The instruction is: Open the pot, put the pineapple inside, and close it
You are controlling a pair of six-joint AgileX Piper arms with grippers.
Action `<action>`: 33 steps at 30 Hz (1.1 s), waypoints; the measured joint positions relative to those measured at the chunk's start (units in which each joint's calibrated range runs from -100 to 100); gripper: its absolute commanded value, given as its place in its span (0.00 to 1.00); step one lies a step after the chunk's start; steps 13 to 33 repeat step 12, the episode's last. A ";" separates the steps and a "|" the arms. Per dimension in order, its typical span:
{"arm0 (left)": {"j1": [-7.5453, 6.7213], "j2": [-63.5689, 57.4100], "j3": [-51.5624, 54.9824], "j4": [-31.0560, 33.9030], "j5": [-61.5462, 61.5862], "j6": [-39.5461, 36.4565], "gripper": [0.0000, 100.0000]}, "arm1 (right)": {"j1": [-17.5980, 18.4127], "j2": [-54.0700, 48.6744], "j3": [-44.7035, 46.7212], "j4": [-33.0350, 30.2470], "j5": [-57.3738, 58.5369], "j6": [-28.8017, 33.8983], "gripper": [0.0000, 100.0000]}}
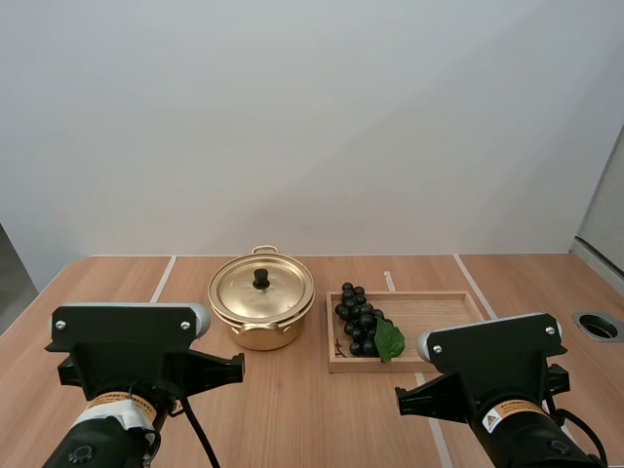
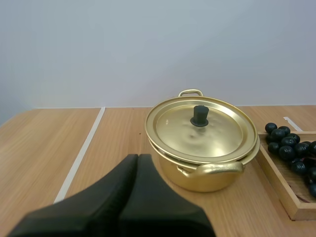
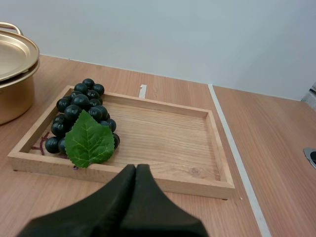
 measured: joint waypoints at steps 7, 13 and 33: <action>0.00 0.00 0.82 0.12 -0.49 -0.71 0.00 | 0.00 0.00 0.00 0.00 0.00 0.00 0.00; 0.00 0.00 3.23 0.12 -2.09 -0.90 0.00 | 0.00 0.00 0.00 0.00 0.00 0.00 0.00; 0.00 0.00 3.23 0.12 -2.09 -0.90 0.00 | 0.00 0.00 0.00 0.00 0.00 0.00 0.00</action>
